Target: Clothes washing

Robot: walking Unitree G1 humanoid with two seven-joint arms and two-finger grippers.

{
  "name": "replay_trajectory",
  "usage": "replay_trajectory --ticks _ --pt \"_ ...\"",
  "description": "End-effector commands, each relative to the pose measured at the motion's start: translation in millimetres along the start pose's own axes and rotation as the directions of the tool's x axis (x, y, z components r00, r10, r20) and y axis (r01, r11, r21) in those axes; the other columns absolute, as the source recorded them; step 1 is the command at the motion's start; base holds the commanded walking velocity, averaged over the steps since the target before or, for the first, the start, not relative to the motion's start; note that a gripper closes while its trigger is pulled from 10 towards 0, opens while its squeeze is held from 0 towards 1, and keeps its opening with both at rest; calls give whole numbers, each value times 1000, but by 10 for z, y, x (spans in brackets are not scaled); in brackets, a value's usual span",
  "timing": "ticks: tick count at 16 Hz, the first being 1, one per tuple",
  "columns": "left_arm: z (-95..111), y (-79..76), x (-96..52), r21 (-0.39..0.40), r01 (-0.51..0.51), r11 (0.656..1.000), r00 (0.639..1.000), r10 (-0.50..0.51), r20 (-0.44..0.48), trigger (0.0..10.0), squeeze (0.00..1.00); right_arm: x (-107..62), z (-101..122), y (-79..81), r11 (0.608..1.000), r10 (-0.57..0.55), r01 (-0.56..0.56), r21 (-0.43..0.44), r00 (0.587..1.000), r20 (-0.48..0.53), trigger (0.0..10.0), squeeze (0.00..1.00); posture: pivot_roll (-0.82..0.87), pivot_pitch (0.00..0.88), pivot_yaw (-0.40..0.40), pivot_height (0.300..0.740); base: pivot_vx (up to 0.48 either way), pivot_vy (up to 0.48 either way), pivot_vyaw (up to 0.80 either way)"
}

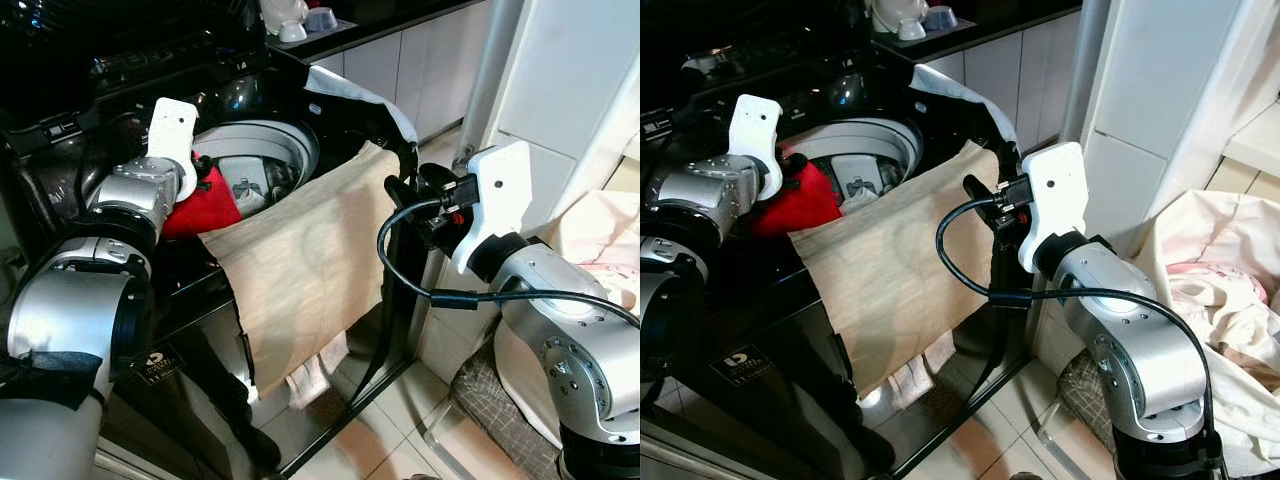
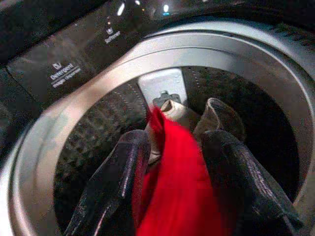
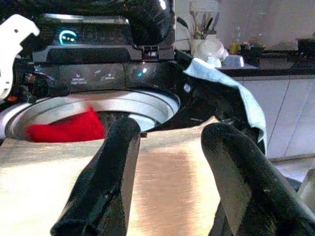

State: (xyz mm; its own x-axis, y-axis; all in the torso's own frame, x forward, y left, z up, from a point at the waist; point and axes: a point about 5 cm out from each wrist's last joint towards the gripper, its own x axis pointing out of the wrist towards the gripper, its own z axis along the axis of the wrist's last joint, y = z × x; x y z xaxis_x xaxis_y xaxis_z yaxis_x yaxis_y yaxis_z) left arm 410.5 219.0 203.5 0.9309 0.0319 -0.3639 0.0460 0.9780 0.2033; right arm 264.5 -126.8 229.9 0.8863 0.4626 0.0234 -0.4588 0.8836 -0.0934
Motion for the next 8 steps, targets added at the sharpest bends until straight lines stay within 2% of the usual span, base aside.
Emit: replay_trajectory --ticks 1,2,3,4,5,6,7,8 --pt "-8 47 -7 135 -29 990 999 33 -29 10000 0 -6 -19 4 1000 3 -3 -2 1000 -27 10000 0 -142 0 107 740 0 0 0" --pt "-4 39 -5 147 -27 989 999 31 -20 10000 0 -7 -28 4 1000 3 -3 -4 999 -36 10000 0 -143 0 108 740 0 0 0" --pt "46 -22 0 58 19 998 1000 -20 21 10000 0 -9 -34 3 1000 2 -2 -3 999 -43 10000 0 -144 0 109 740 0 0 0" --pt "190 -97 -4 -58 48 997 987 -38 159 10000 0 -11 -22 -27 999 -34 34 -2 999 -35 10000 0 -151 0 119 740 0 0 0" --pt "255 -124 -12 -128 42 991 971 -10 237 10000 0 -9 -5 -62 997 -73 73 0 997 -20 10000 0 -152 0 121 740 0 0 0" --pt "304 -233 -38 -227 53 973 931 34 364 10000 0 -7 52 -162 984 -177 178 -7 984 27 10000 0 -163 0 124 740 0 0 0" --pt "230 -361 -57 -186 60 981 918 19 396 10000 0 -12 72 -212 973 -232 233 -7 972 46 10000 0 -166 0 120 740 0 0 0" --pt "87 -606 -118 -124 121 985 905 -58 422 10000 0 -24 75 -264 960 -278 279 -13 959 53 10000 0 -168 0 116 740 0 -480 0"
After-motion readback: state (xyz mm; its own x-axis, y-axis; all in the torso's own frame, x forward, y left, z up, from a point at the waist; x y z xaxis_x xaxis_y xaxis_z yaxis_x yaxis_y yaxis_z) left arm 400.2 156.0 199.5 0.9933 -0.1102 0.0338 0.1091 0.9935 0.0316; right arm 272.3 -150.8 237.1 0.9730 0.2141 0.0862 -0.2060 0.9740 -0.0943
